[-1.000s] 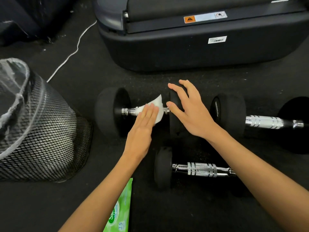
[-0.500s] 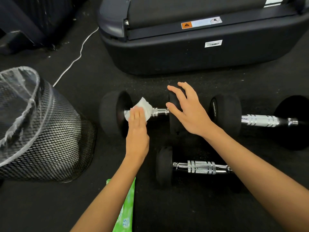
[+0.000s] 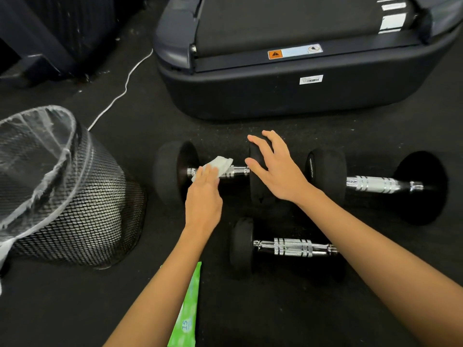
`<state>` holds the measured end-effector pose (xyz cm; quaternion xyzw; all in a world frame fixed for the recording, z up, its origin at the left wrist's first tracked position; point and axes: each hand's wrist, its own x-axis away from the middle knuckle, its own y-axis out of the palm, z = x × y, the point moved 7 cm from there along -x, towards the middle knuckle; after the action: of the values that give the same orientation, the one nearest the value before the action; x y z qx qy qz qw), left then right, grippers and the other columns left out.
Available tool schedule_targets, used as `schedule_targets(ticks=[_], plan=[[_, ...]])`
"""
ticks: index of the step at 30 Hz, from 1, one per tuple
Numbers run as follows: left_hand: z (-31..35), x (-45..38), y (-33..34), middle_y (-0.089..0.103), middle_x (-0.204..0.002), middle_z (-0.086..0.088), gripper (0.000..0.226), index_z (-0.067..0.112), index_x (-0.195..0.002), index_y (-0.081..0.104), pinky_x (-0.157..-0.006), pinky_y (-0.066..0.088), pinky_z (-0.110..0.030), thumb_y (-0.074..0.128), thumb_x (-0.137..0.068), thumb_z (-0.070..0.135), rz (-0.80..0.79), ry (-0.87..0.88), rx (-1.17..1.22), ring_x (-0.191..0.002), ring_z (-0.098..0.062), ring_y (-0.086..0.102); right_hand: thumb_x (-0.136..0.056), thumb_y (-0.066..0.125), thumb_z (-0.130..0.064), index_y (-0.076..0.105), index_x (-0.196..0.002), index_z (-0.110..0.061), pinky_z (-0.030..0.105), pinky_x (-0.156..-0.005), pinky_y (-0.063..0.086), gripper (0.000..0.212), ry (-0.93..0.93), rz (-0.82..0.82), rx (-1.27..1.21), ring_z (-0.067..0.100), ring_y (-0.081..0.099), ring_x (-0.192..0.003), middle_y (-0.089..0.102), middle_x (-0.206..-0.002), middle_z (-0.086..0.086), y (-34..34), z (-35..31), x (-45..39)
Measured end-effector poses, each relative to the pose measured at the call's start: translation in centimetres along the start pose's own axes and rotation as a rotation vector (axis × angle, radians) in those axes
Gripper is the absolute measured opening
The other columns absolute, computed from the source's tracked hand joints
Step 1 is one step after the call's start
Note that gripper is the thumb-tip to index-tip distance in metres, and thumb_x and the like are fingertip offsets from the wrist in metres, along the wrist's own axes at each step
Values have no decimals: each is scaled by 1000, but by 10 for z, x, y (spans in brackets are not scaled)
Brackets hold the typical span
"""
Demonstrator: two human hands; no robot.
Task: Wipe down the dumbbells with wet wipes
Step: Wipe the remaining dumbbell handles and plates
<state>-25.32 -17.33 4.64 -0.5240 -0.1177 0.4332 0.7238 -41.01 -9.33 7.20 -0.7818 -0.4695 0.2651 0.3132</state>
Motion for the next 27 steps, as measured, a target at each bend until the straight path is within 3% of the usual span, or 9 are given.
schedule_targets(ticks=[2, 6, 10, 12, 15, 17, 19, 23, 27], plan=[[1, -1, -16, 68, -109, -14, 22, 4, -110, 66, -87, 49, -41, 47, -102, 12, 68, -50, 48, -103, -31, 61, -99, 43, -41, 26, -150, -27, 36, -112, 26, 55, 10, -22, 3, 20, -2, -149, 10, -160, 2, 0, 0, 0], [1, -1, -43, 70, -87, -5, 22, 6, -108, 72, -64, 39, -8, 53, -100, 15, 100, -221, 251, -69, -9, 58, -98, 45, -43, 26, -150, -28, 41, -117, 17, 58, 48, -88, 25, 20, -5, -149, 9, -161, 3, -2, -1, -2], [-1, 2, -65, 68, -90, 3, 19, 8, -98, 74, -70, 41, -9, 57, -96, 17, 129, -365, 444, -87, -12, 60, -93, 60, -36, 44, -142, -25, 47, -117, 18, 53, -28, 69, 117, 21, 14, -148, 28, -157, 4, -20, -19, 3], [-1, 4, -73, 70, -96, 3, 19, 10, -100, 75, -74, 46, -22, 60, -94, 20, 135, -432, 530, -96, -14, 62, -88, 66, -29, 59, -127, -25, 41, -111, 31, 40, -106, 174, 45, 16, 36, -138, 48, -143, -1, -30, -37, 12], [11, 6, -87, 71, -93, 2, 11, 22, -89, 74, -72, 48, -24, 64, -92, 20, 144, -435, 662, -96, -17, 64, -83, 73, -26, 71, -107, -23, 23, -89, 47, 24, -152, 188, -198, 4, 59, -105, 67, -111, -8, -34, -60, 25], [23, 6, -96, 73, -89, 2, 11, 26, -84, 74, -78, 53, -29, 66, -91, 20, 126, -398, 727, -94, -18, 66, -80, 76, -31, 71, -109, -22, 18, -83, 48, 31, -109, 103, -340, -1, 63, -98, 70, -106, -11, -28, -72, 30], [35, 7, -102, 76, -93, 1, 10, 19, -95, 78, -88, 56, -38, 69, -90, 19, 76, -370, 832, -96, -16, 69, -77, 79, -31, 70, -112, -20, 22, -84, 54, 38, -83, 62, -483, 1, 66, -96, 72, -105, -9, -27, -82, 34], [39, 7, -116, 66, -125, 6, 12, 17, -94, 79, -105, 47, -43, 76, -83, 18, 52, -385, 959, -122, -10, 57, -72, 84, -19, 69, -112, -14, 31, -82, 58, 43, -95, 76, -709, 8, 71, -92, 74, -100, -3, -37, -94, 40], [39, 11, -135, 65, -128, 7, 11, 18, -89, 81, -103, 47, -38, 80, -78, 17, 2, -329, 1039, -124, -9, 56, -74, 81, -12, 69, -106, -11, 39, -77, 60, 34, -115, 92, -756, 16, 73, -84, 75, -91, 3, -44, -108, 41]])
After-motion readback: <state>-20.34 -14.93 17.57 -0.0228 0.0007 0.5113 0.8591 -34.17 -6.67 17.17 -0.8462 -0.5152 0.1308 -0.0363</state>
